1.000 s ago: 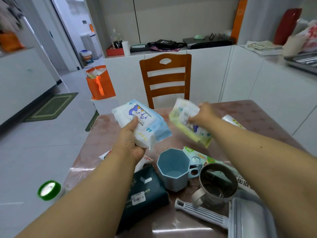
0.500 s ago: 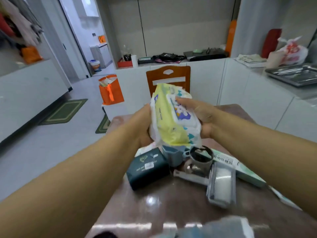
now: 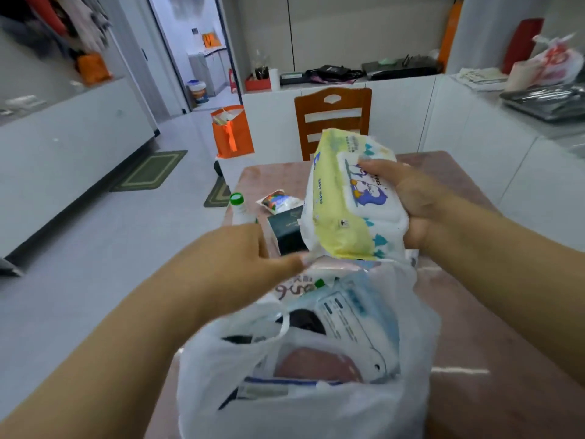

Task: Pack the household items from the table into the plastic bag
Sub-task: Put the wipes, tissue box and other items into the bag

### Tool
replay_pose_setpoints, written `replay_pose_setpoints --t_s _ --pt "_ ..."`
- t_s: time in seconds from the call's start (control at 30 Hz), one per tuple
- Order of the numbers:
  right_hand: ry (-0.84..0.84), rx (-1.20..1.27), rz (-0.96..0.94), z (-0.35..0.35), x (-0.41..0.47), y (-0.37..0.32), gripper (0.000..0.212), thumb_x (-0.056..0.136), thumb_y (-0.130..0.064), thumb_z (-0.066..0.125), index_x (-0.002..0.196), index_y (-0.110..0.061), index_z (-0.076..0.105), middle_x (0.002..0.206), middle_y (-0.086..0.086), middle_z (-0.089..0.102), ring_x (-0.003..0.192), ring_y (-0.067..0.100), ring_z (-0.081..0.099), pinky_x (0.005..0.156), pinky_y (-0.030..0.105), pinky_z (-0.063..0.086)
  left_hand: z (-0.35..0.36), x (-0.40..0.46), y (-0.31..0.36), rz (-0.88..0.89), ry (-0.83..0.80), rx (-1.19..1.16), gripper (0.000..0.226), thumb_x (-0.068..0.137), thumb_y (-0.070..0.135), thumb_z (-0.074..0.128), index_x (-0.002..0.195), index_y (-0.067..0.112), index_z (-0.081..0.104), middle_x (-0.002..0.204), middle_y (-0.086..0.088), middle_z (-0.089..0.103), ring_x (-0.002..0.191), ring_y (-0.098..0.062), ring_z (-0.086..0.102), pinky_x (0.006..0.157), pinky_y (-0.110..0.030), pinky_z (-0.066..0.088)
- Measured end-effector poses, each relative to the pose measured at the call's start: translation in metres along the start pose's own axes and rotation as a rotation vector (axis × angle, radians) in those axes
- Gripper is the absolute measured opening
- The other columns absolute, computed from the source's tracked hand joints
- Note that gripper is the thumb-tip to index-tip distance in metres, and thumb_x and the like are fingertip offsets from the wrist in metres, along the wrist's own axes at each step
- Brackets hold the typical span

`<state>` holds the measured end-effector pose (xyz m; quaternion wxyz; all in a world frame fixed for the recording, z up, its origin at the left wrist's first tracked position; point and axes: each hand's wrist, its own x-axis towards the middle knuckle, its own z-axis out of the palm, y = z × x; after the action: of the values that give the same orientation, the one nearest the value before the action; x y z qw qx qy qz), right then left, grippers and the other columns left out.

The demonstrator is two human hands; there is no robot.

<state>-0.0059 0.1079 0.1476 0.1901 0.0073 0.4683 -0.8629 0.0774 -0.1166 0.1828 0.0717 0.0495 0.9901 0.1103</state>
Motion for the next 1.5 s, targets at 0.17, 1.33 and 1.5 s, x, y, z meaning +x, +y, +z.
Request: replay_pose_setpoints --t_s 0.17,1.33,1.5 --pt "0.113 0.16 0.022 0.008 -0.011 0.045 0.018 0.084 -0.029 0.066 0.085 -0.012 0.072 0.081 0.011 0.075 0.066 0.028 0.072 0.055 0.044 0.057 0.056 -0.027 -0.007 0.236 0.008 0.48 0.052 0.066 0.072 0.054 0.077 0.021 0.06 0.074 0.005 0.045 0.08 -0.016 0.042 0.063 -0.03 0.037" --pt "0.008 -0.869 -0.13 0.012 -0.014 0.095 0.023 0.087 -0.023 0.066 0.065 -0.019 0.062 0.058 -0.009 0.06 0.052 0.003 0.052 0.047 0.017 0.044 0.002 -0.05 -0.061 -0.046 -0.083 -2.041 0.064 0.071 0.023 0.053 0.129 -0.004 0.044 0.119 -0.022 0.066 0.04 -0.002 0.036 0.039 -0.01 0.02" --pt "-0.273 -1.555 -0.104 0.039 0.016 0.116 0.021 0.09 -0.033 0.059 0.09 -0.014 0.067 0.085 0.0 0.063 0.074 0.013 0.053 0.064 0.019 0.043 0.004 -0.045 -0.055 -0.047 -0.051 -2.047 0.065 0.069 0.023 0.053 0.128 -0.003 0.046 0.128 -0.021 0.061 0.042 -0.004 0.04 0.038 -0.011 0.019"
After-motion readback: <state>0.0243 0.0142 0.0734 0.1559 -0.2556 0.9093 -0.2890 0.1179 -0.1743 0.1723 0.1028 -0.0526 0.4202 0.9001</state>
